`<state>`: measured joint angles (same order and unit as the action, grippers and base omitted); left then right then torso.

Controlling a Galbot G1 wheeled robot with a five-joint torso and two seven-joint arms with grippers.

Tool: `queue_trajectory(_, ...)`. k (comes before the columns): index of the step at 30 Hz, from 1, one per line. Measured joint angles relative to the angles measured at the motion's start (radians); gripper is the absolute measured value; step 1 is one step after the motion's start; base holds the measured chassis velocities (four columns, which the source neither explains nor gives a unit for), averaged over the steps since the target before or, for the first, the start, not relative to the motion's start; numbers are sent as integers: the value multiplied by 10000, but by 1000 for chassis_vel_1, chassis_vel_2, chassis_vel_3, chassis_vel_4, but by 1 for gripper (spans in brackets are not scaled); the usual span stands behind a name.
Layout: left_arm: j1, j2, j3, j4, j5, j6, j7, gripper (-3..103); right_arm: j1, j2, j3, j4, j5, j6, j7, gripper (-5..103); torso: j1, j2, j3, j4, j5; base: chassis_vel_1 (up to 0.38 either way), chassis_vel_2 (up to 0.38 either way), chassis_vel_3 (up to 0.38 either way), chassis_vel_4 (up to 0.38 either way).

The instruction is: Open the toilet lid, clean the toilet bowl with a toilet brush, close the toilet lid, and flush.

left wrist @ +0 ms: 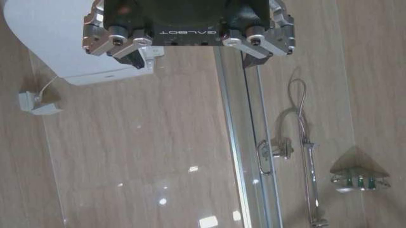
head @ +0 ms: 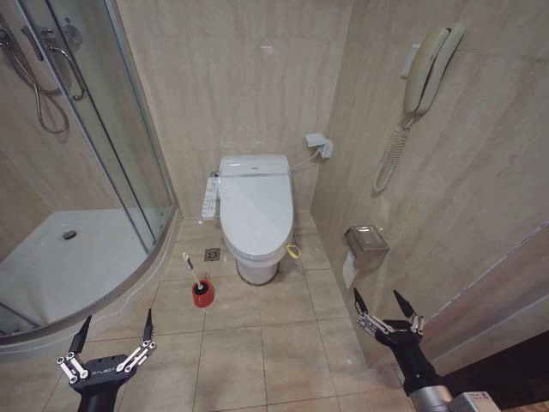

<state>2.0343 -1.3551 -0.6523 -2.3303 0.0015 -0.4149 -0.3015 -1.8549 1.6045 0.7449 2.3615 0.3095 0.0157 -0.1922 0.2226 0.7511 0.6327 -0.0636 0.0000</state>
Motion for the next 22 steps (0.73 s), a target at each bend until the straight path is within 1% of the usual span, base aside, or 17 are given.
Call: queue_trajectory(22, 0, 0, 0, 0, 0, 0, 0, 100, 0, 0, 0, 0, 0, 0, 0, 100, 1, 0, 0, 0, 0, 0, 0, 0, 0)
